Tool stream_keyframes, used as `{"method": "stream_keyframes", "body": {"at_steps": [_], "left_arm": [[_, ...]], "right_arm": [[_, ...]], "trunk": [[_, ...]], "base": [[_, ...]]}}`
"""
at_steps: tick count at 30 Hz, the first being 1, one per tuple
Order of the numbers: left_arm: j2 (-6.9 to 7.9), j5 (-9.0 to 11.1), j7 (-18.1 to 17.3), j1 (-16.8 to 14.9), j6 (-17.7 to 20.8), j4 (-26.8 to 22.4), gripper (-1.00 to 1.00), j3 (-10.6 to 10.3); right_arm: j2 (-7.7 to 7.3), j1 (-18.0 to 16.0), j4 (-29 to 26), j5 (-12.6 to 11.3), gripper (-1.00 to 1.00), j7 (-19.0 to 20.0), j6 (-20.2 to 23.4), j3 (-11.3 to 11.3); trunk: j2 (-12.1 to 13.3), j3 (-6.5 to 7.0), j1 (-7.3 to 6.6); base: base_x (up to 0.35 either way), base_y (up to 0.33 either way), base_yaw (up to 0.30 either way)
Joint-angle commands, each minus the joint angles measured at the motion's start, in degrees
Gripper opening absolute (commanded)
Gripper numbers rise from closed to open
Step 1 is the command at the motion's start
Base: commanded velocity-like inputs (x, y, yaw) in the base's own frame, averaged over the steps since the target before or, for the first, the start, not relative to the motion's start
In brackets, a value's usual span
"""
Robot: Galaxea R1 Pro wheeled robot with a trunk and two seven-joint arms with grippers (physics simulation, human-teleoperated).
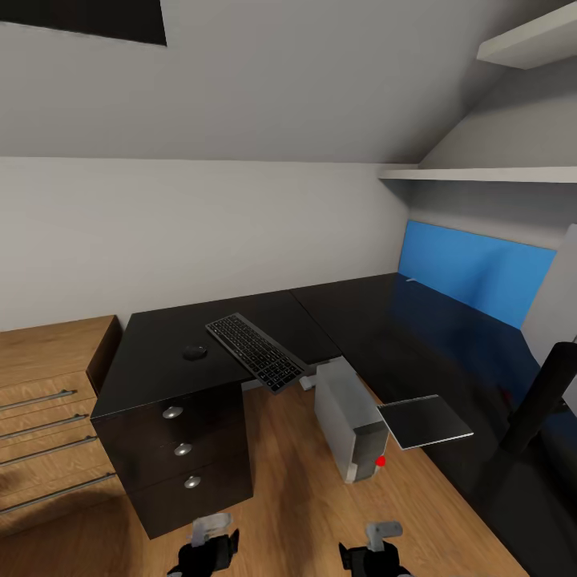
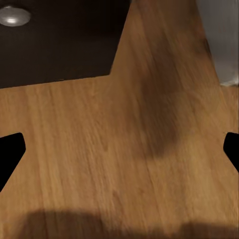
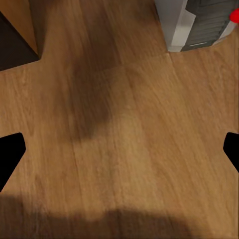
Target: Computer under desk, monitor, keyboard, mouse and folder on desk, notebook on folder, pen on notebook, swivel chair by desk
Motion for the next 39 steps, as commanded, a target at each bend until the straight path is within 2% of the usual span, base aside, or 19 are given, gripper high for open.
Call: {"method": "stream_keyframes", "body": {"at_steps": [1, 2, 5, 13, 19, 27, 30, 34, 36, 39], "left_arm": [[-0.28, 0.6, 0.5, 0.0, 2.0, -1.6, 1.0, -0.3], [-0.9, 0.6, 0.8, 0.0, 4.9, -4.3, 1.0, -0.3], [-1.74, 0.6, 1.8, -0.1, 8.4, -7.3, 1.0, -0.3], [-3.99, 0.6, 5.7, -2.6, 13.4, -12.0, 1.0, -0.4], [-4.31, 0.6, 7.4, -5.3, 16.4, -15.4, 1.0, -0.4], [-4.21, 0.7, 7.9, -6.7, 25.6, -23.5, 1.0, -0.3], [-4.19, 1.6, 7.9, -7.0, 27.9, -25.2, 1.0, -0.3], [-3.83, 7.8, 7.4, -8.3, 31.2, -26.5, 1.0, 0.3], [-2.95, 12.3, 7.1, -8.9, 33.2, -26.7, 1.0, 1.3], [-0.72, 20.5, 6.8, -9.3, 36.9, -26.9, 1.0, 2.7]], "right_arm": [[-0.05, 0.0, 0.1, -0.6, 1.0, 0.3, -0.3, 0.3], [-0.14, 0.1, 0.1, -0.6, 1.0, 0.3, -0.3, 0.3], [-0.21, 0.2, 0.1, -0.7, 1.0, 0.3, -0.3, 0.3], [-0.04, 0.3, 0.2, -1.0, 1.0, 0.3, -0.5, 0.3], [0.17, 0.3, 0.2, -1.0, 1.0, 0.2, -0.5, 0.3], [0.14, 0.3, 0.1, -1.0, 1.0, 0.2, -0.6, 0.3], [0.16, 0.3, 0.2, -1.0, 1.0, 0.2, -0.6, 0.3], [0.2, 0.3, 0.2, -1.0, 1.0, 0.2, -0.6, 0.3], [0.21, 0.3, 0.2, -1.0, 1.0, 0.2, -0.6, 0.3], [0.22, 0.3, 0.2, -1.0, 1.0, 0.2, -0.6, 0.3]], "trunk": [[0.0, -0.06, -0.01], [0.0, -0.06, -0.01], [0.0, -0.06, -0.01], [0.0, -0.04, -0.01], [0.0, 0.06, -0.01], [0.0, 0.09, -0.01], [0.0, 0.09, -0.01], [0.0, 0.09, -0.01], [0.0, 0.09, -0.01], [0.0, 0.09, -0.01]], "base": [[0.0, 0.0, 0.0], [0.0, 0.0, 0.0], [0.0, 0.0, 0.0], [0.0, 0.0, -0.015], [0.0, 0.0, -0.172], [0.0, 0.0, -0.245], [0.0, 0.0, -0.255], [0.0, 0.0, -0.208], [0.0, 0.0, -0.133], [0.0, 0.0, -0.077]]}}
